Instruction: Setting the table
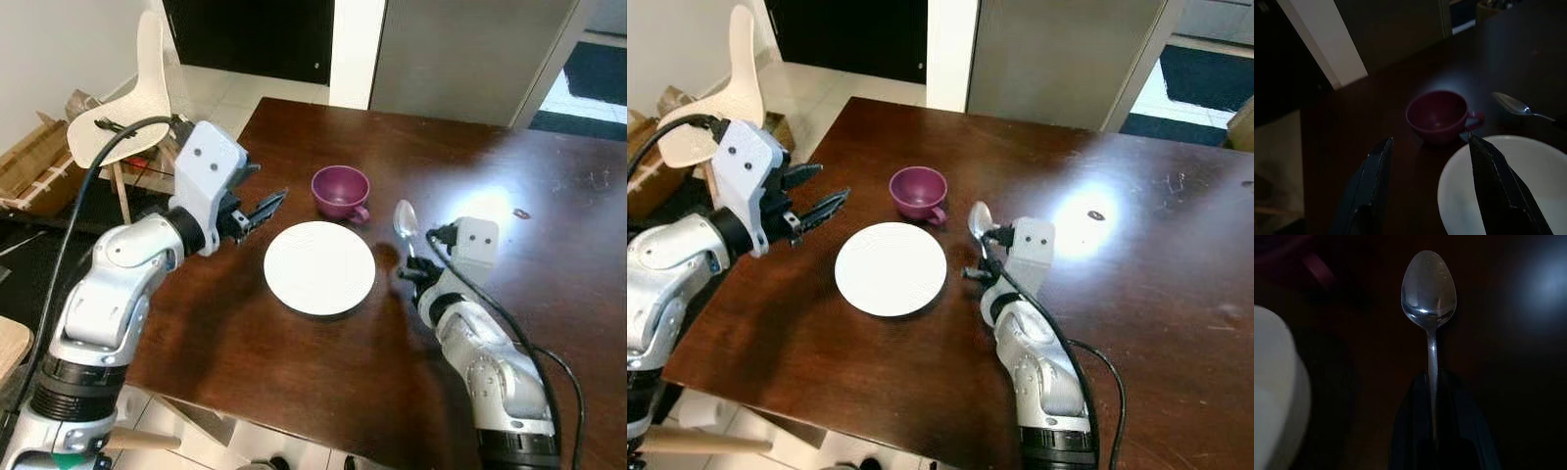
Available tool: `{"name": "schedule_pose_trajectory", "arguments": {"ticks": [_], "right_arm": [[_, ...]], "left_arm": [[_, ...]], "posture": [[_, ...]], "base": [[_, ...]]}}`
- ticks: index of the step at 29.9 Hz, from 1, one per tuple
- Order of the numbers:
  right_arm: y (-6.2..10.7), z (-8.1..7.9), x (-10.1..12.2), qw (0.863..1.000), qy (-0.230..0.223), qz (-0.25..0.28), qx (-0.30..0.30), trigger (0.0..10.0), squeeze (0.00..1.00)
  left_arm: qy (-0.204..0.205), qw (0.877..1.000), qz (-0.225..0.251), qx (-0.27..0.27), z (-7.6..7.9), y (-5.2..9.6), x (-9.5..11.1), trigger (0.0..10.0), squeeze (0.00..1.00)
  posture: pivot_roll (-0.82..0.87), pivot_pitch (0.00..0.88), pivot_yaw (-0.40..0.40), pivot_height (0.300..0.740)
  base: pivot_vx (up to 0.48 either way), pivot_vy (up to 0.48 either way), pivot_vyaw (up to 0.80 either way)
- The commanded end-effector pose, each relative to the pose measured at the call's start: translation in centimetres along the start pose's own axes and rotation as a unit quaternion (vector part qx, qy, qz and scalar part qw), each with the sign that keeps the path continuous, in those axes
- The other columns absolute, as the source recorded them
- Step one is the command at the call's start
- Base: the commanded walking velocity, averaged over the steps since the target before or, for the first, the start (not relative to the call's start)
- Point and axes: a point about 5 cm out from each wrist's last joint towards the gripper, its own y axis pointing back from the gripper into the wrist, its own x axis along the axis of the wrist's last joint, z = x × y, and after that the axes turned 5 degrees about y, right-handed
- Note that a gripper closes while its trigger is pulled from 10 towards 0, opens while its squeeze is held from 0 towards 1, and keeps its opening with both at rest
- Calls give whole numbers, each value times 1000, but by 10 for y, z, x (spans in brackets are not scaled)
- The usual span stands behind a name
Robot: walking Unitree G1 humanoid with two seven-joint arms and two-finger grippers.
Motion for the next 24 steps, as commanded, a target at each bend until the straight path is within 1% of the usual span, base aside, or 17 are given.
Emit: {"name": "schedule_pose_trajectory", "arguments": {"ticks": [1, 5, 6, 7, 11, 16, 17, 18, 20, 21, 22, 24], "right_arm": [[-2, 2, -4, 1000, 9, -6, -4, 10000, 0], [-4, 3, -5, 1000, 19, -8, -6, 10000, 0], [-5, 2, -6, 1000, 18, -9, -6, 10000, 718], [-5, 2, -6, 1000, 16, -8, -4, 10000, 1000], [-7, 0, -5, 1000, 14, 1, 3, 10000, 1000], [-3, -4, 8, 999, 24, 42, 20, 10000, 1000], [-3, -4, 8, 999, 24, 42, 20, 10000, 1000], [1, -6, 17, 997, 26, 66, 28, 10000, 1000], [5, -6, 24, 995, 31, 85, 30, 10000, 1000], [5, -6, 24, 995, 31, 85, 30, 10000, 1000], [9, -6, 34, 993, 38, 112, 29, 10000, 0], [23, -9, 60, 977, 72, 197, 31, 10000, 0]], "left_arm": [[11, 1000, -5, -5, 4, 1, -4, 10000, 0], [14, 1000, -7, -2, 4, 2, -6, 10000, 0], [15, 1000, -7, -1, 5, 2, -7, 10000, 0], [15, 1000, -7, -1, 5, 2, -7, 10000, 0], [17, 1000, -7, 0, 5, 1, -7, 10000, 0], [18, 1000, -7, 1, 6, 0, -9, 10000, 0], [18, 1000, -7, 1, 6, 0, -9, 10000, 0], [19, 1000, -7, 5, 6, 0, -9, 10000, 0], [19, 1000, -6, 10, 6, -1, -9, 10000, 0], [19, 1000, -6, 10, 6, -1, -9, 10000, 0], [23, 999, -5, 22, 5, -1, -10, 10000, 0], [36, 998, -3, 49, 4, -3, -12, 10000, 0]], "posture": [[-136, 56, 71, 740], [-136, 54, 69, 740], [-136, 52, 68, 740], [-136, 52, 68, 740], [-136, 52, 68, 740], [-142, 51, 73, 740], [-142, 51, 73, 740], [-140, 51, 73, 740], [-140, 51, 73, 740], [-140, 51, 73, 740], [-139, 52, 79, 740], [-132, 55, 91, 740]], "base": [[0, 0, 0], [0, 0, 0], [0, 0, 0], [0, 0, 0], [0, 0, 0], [0, 0, 0], [0, 0, 0], [0, 0, 0], [0, 0, 0], [0, 0, 0], [0, 0, 0], [0, 0, 0]]}}
